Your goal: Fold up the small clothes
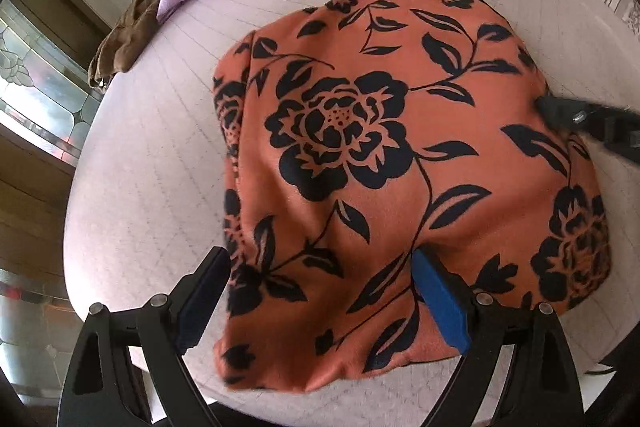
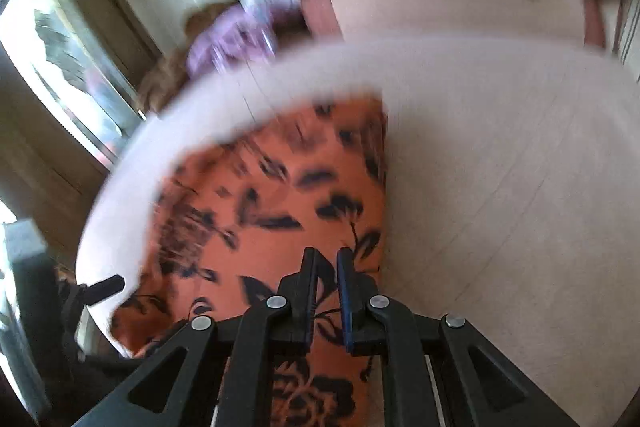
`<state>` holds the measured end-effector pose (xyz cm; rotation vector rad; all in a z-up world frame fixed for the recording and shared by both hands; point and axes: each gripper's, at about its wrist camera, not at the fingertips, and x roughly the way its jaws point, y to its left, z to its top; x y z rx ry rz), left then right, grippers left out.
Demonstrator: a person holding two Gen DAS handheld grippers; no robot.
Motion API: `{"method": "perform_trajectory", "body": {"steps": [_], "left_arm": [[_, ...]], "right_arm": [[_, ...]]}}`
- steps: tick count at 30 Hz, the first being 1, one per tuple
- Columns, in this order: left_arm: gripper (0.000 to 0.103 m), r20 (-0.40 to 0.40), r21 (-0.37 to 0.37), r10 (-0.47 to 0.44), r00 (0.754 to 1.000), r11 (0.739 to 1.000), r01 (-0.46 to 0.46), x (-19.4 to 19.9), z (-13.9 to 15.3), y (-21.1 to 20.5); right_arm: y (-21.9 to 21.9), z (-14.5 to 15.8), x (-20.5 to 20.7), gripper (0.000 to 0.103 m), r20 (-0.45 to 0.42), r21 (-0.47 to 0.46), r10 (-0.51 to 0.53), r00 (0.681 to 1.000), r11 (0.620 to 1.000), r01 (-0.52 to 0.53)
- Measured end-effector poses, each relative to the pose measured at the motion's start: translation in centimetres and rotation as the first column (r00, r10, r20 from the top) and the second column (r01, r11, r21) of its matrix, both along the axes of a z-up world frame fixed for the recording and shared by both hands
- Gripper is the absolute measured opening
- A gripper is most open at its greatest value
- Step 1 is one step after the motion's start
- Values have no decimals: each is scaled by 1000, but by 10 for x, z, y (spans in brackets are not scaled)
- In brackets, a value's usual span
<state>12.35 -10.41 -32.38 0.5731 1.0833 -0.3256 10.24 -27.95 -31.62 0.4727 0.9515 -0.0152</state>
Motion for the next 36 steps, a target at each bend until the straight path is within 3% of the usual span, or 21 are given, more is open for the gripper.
{"method": "perform_trajectory", "body": {"steps": [1, 5, 9, 12, 15, 17, 20, 21, 24, 26, 30, 33, 36], "left_arm": [[92, -7, 1, -5, 1000, 1000, 5, 1, 0, -1], [92, -21, -10, -34, 999, 999, 34, 4, 13, 3], [92, -9, -122, -15, 1000, 992, 14, 11, 43, 10], [92, 11, -108, -33, 999, 994, 34, 19, 49, 2], [92, 2, -59, -51, 999, 997, 51, 28, 36, -10], [92, -35, -42, -47, 998, 998, 45, 30, 19, -16], [92, -15, -55, -47, 999, 997, 46, 28, 13, -20], [92, -18, -56, -52, 998, 997, 51, 28, 14, -20], [92, -27, -83, -57, 998, 995, 55, 23, 24, -12], [92, 5, -121, -46, 999, 992, 46, 17, 34, 4], [92, 22, -176, 0, 1000, 984, 4, 18, 45, 40], [92, 26, -160, 8, 1000, 987, -4, 18, 38, 50], [92, -36, -107, 8, 999, 994, -12, 19, 12, 48]], "right_arm": [[1, -9, 6, 13, -34, 10, 3, 999, 1000, -3], [1, -8, 6, 13, -17, -11, 2, 1000, 1000, -2], [-4, 12, 0, 13, -16, -13, 26, 1000, 1000, -26], [-17, 34, 12, 13, 12, -24, -10, 1000, 1000, 11], [-24, 44, 40, 13, 14, -31, -38, 999, 999, 39], [-26, 38, 63, 13, -24, -44, -56, 998, 998, 55], [-23, 3, 91, 13, -157, -45, -53, 986, 998, 46], [-21, -8, 95, 13, -173, -35, -56, 983, 998, 51], [-15, -3, 93, 13, -144, -71, -61, 988, 996, 52], [-9, 8, 93, 15, -137, -98, -48, 989, 995, 35], [12, 44, 95, 15, -40, -78, 45, 998, 996, -48], [35, 56, 109, 15, -3, -47, 133, 991, 990, -133], [63, 43, 127, 15, -71, -55, 215, 974, 974, -219]]}}
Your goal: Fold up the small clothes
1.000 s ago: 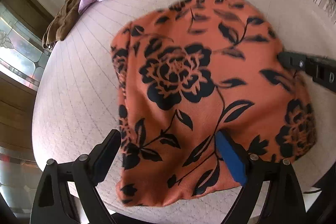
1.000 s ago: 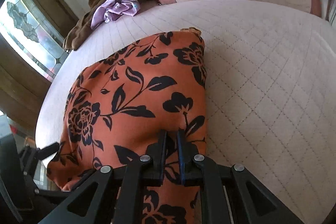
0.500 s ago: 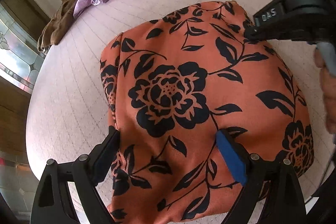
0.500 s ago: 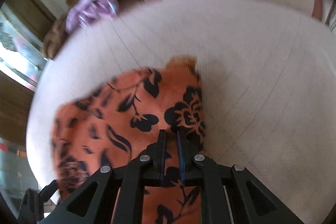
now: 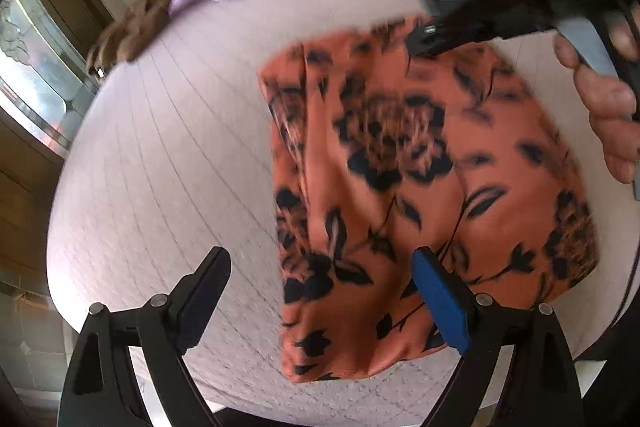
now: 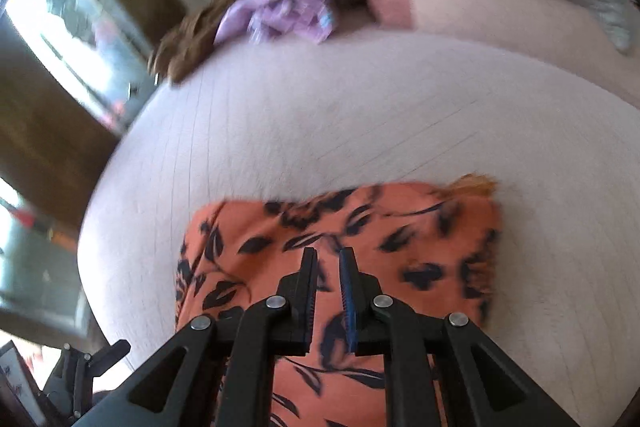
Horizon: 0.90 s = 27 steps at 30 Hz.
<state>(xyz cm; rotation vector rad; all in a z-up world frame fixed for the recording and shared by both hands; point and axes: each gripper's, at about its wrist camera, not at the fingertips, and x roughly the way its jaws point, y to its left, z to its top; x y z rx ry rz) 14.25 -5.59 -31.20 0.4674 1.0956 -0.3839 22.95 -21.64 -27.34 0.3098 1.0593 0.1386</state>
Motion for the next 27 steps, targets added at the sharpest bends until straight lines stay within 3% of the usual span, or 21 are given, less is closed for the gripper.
{"method": "perform_trajectory", "body": {"steps": [2, 4, 8, 13, 18, 20, 23, 25, 27], "left_arm": [[92, -11, 25, 1, 1000, 1000, -1, 1, -15, -5], [90, 1, 27, -6, 1000, 1000, 6, 0, -12, -8], [88, 17, 5, -27, 999, 1000, 26, -5, 4, -12], [88, 40, -61, -2, 999, 998, 4, -8, 29, -26], [88, 28, -10, -29, 999, 1000, 29, -8, 18, -65], [88, -17, 34, -41, 999, 999, 42, -9, 1, -78], [89, 21, 74, -50, 999, 996, 49, -16, -6, -89], [88, 1, 69, -52, 999, 996, 52, -16, -3, -93], [88, -15, 40, -40, 999, 998, 41, -15, 2, -84]], "right_arm": [[18, -27, 14, 15, -99, 7, 52, 994, 999, -52], [25, -37, 16, 15, -88, -22, 44, 995, 999, -46], [27, -27, 0, 15, -58, -24, 43, 997, 999, -44], [-10, 7, -50, 15, 38, -41, -22, 999, 999, 23], [-49, 15, -110, 15, 55, -64, -102, 993, 992, 106], [-56, 6, -125, 20, 38, -70, -108, 993, 991, 110], [-61, -21, -147, 22, -33, -100, -105, 994, 990, 101], [-64, -48, -152, 22, -98, -97, -106, 990, 991, 96], [-72, -57, -157, 22, -99, -61, -136, 986, 990, 131]]}}
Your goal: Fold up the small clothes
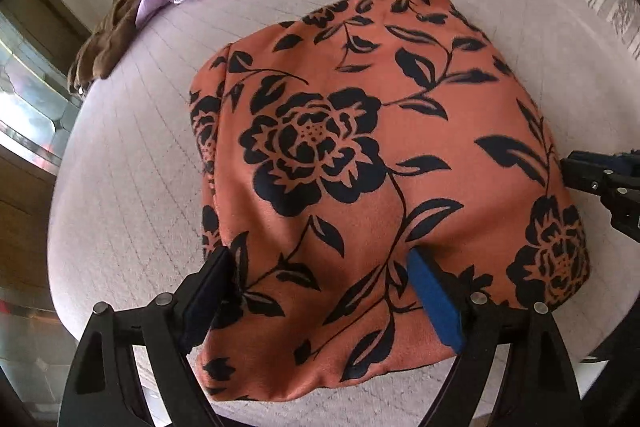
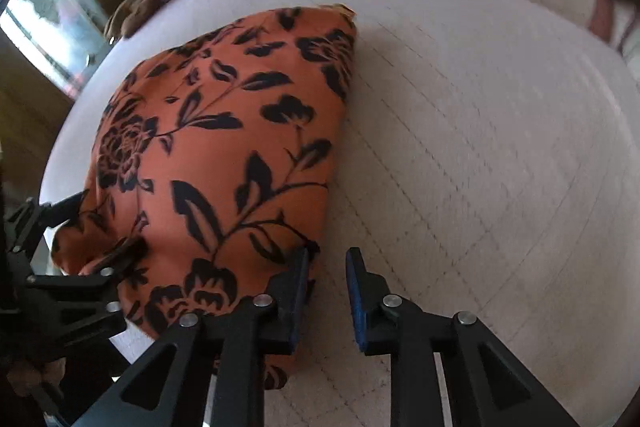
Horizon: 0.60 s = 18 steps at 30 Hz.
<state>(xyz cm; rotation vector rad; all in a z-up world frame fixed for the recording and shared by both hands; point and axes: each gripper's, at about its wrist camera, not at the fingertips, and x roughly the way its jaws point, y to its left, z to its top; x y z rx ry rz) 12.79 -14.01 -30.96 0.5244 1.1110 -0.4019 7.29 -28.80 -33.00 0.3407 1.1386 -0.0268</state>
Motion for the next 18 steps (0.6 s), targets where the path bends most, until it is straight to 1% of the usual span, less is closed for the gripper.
{"method": "perform_trajectory", "body": {"steps": [2, 4, 5, 7, 10, 11, 12, 14, 15, 16, 18], "left_arm": [[88, 25, -37, 14, 1000, 999, -13, 9, 13, 8], [88, 61, -39, 34, 998, 999, -31, 17, 21, 9], [88, 65, -38, 43, 997, 998, -41, 22, 23, 10], [88, 52, -39, 55, 997, 998, -53, 30, 21, 9], [88, 37, 3, 39, 999, 999, -40, 41, 9, 4], [88, 25, 13, 27, 999, 1000, -27, 42, 0, 3], [88, 22, 13, 24, 999, 1000, -24, 39, -2, 4], [88, 26, 13, 21, 999, 1000, -21, 33, -5, 0], [89, 12, 31, 36, 999, 999, -37, 31, -5, -1], [88, -3, 29, 31, 1000, 999, -31, 31, -5, 0], [88, -14, 19, 22, 1000, 1000, -22, 29, 1, 3]], "right_arm": [[-7, 6, 2, 22, 1, 20, -6, 1000, 1000, 6], [-14, 24, 8, 22, 55, 11, -27, 998, 1000, 26], [-17, 32, 13, 22, 79, 10, -32, 996, 999, 32], [-22, 47, 27, 22, 118, 19, -45, 992, 999, 43], [-12, 57, 54, 22, 146, 17, -35, 989, 999, 33], [-6, 55, 64, 22, 141, 11, -27, 990, 1000, 26], [2, 50, 74, 22, 127, 12, -18, 992, 1000, 17], [15, 32, 95, 23, 74, 13, -2, 997, 1000, 1], [22, 20, 104, 23, 34, -7, 4, 999, 1000, -4], [25, 14, 110, 23, 21, -20, 5, 1000, 1000, -5], [27, 15, 113, 23, 36, -45, 3, 999, 999, -2]]}}
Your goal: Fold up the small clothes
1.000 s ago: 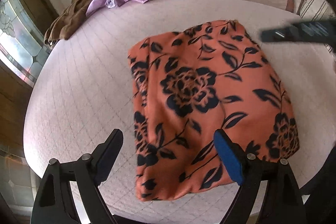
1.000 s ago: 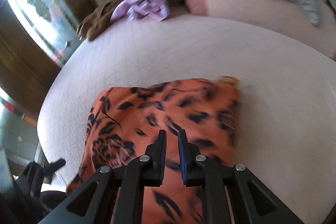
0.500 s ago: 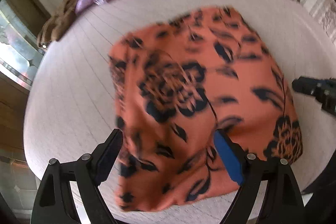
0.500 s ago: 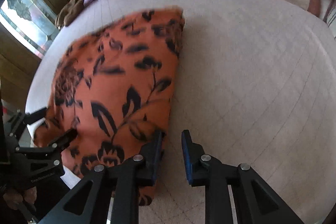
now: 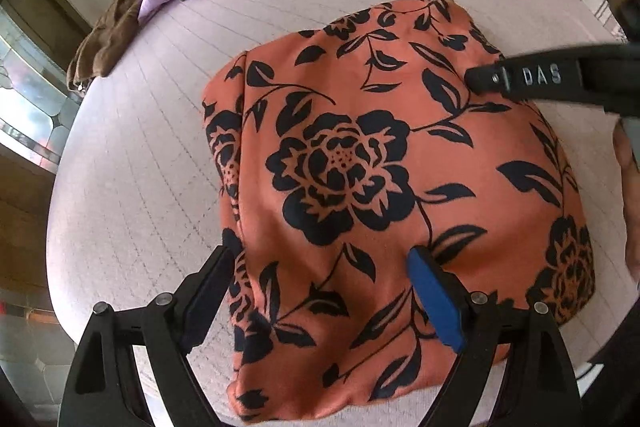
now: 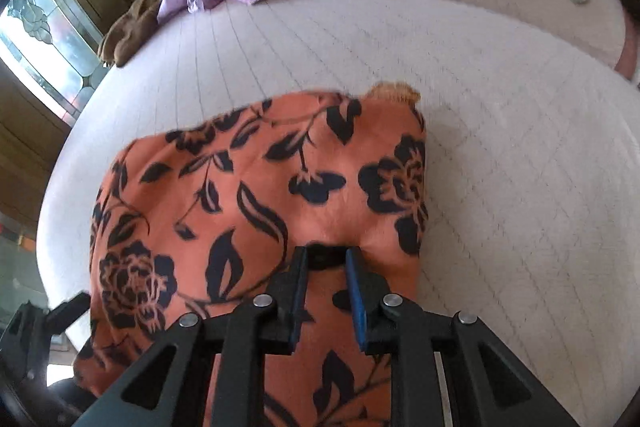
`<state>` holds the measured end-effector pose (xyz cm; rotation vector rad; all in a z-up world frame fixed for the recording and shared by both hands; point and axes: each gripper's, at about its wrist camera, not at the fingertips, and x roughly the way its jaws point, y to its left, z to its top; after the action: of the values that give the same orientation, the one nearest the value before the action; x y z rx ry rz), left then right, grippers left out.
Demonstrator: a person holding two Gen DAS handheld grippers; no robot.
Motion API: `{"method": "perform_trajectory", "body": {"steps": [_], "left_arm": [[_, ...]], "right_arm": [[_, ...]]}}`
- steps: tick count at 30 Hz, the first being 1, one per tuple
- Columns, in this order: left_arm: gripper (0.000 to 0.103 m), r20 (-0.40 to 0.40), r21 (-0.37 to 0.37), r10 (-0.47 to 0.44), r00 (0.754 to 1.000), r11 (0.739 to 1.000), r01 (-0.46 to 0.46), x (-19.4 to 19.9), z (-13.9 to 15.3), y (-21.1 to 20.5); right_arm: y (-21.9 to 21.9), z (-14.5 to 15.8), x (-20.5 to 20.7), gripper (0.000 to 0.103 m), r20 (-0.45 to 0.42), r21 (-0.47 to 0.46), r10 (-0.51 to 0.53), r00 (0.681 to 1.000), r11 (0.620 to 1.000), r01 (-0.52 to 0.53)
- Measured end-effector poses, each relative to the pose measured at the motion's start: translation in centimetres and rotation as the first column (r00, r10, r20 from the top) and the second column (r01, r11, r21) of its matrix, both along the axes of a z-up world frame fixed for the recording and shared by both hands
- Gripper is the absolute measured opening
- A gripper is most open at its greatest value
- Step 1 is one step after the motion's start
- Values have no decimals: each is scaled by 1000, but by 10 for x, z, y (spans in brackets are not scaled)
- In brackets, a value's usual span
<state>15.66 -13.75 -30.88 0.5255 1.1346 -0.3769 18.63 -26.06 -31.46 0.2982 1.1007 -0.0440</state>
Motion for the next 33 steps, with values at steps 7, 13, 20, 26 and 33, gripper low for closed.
{"method": "perform_trajectory", "body": {"steps": [7, 13, 20, 26, 33], "left_arm": [[88, 48, -64, 16, 999, 998, -13, -9, 18, 43], [88, 0, 9, 15, 1000, 1000, -15, -17, -17, 51], [88, 26, -25, 2, 1000, 1000, -1, -23, 1, 43], [88, 47, -64, 16, 999, 998, -13, -5, 15, 30], [88, 22, 35, -33, 999, 999, 32, -13, -18, -6]], "right_arm": [[13, 46, 24, 24, 74, 3, 64, 995, 998, -64], [56, 37, 58, 24, 20, 65, 201, 979, 977, -202], [62, 18, 62, 24, -5, 73, 201, 980, 977, -200], [3, 46, 12, 24, 69, 40, 68, 995, 997, -71], [-24, 13, -47, 24, -7, 43, 16, 1000, 999, -15]]}}
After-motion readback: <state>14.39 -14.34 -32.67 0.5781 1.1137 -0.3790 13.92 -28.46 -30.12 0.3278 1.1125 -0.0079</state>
